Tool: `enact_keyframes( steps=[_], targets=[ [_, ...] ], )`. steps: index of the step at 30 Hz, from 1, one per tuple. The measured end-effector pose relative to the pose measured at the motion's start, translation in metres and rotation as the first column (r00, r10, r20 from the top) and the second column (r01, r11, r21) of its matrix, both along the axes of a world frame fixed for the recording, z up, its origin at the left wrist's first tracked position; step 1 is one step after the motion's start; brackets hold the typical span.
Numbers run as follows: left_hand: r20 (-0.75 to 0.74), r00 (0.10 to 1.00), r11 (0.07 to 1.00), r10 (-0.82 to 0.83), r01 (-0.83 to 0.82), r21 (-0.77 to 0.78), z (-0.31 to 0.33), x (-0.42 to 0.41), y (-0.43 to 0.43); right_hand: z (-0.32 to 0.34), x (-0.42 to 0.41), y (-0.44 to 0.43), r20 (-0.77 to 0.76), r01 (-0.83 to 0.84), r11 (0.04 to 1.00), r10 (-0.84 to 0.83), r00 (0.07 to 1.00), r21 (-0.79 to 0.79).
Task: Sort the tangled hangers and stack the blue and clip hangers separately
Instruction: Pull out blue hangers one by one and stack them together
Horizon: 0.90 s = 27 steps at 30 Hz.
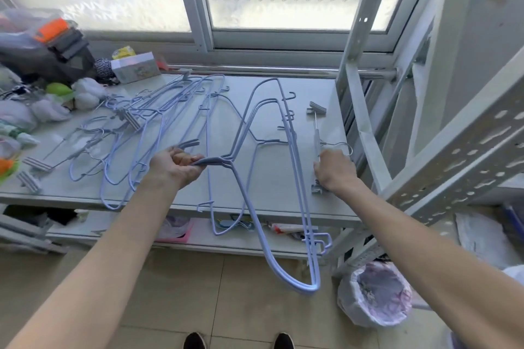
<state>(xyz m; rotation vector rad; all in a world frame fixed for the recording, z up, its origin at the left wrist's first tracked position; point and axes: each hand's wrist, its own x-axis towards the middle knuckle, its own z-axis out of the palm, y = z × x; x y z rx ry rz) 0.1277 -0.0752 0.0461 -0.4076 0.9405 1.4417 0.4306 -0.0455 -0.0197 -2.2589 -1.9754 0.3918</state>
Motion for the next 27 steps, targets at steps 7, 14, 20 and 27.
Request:
enact_keyframes(
  steps=[7, 14, 20, 27],
  targets=[
    [0.040, 0.999, 1.000, 0.018, -0.019, 0.019, -0.007, -0.060, 0.003, 0.014, -0.072, 0.006, 0.079, 0.056, 0.996, -0.061, 0.995, 0.064],
    [0.024, 0.998, 0.998, -0.061, 0.061, 0.006, -0.021, -0.136, 0.009, 0.005, -0.157, -0.003, 0.059, 0.173, 0.985, -0.173, 0.983, 0.000],
    [0.009, 0.993, 0.993, -0.114, 0.114, 0.002, -0.020, -0.184, 0.014, -0.007, -0.198, -0.011, -0.078, 0.397, 0.913, -0.404, 0.912, -0.092],
    [0.039, 0.991, 0.991, -0.127, 0.126, 0.038, -0.018, -0.207, 0.018, -0.008, -0.206, -0.013, -0.104, 0.377, 0.913, -0.395, 0.913, -0.157]
  ],
)
